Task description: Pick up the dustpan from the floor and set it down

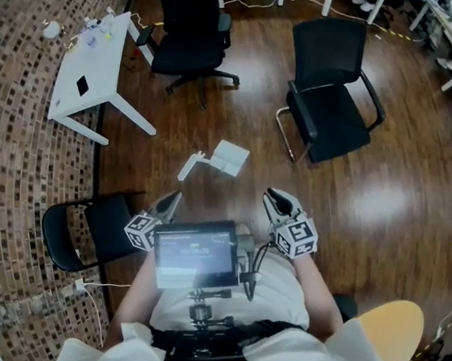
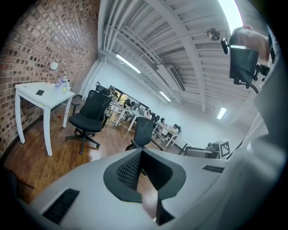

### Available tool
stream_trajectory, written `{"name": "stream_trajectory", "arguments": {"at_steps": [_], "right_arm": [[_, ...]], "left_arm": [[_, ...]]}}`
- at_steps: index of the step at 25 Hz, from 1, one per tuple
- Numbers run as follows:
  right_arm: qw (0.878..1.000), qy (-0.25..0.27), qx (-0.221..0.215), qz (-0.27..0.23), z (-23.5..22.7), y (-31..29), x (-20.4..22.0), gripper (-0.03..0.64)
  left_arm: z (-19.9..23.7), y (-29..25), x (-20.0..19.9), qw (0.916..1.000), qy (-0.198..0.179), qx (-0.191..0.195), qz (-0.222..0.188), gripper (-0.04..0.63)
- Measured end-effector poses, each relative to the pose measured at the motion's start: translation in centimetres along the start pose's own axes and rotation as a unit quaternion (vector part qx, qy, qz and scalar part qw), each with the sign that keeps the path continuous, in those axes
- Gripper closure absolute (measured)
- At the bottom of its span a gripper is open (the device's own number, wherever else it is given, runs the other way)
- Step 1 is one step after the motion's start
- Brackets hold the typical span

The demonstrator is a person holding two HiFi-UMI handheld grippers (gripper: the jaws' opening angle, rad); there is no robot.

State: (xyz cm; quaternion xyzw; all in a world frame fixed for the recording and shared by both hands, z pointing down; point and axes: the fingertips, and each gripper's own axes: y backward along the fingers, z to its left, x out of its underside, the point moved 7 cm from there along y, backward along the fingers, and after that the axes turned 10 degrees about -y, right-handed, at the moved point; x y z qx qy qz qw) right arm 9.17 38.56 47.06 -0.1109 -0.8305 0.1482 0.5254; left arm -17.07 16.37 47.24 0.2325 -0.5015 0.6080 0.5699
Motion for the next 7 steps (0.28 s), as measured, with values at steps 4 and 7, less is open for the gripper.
{"name": "stream_trajectory", "arguments": {"at_steps": [4, 7], "right_arm": [[1.0, -0.001, -0.002, -0.007, 0.1, 0.0, -0.1, 0.551], [1.0, -0.002, -0.005, -0.013, 0.3, -0.1, -0.1, 0.551]], "left_arm": [[-0.3, 0.2, 0.7, 1.0, 0.001, -0.004, 0.008, 0.595], [0.0, 0.5, 1.9, 0.9998, 0.005, -0.01, 0.019, 0.595]]}}
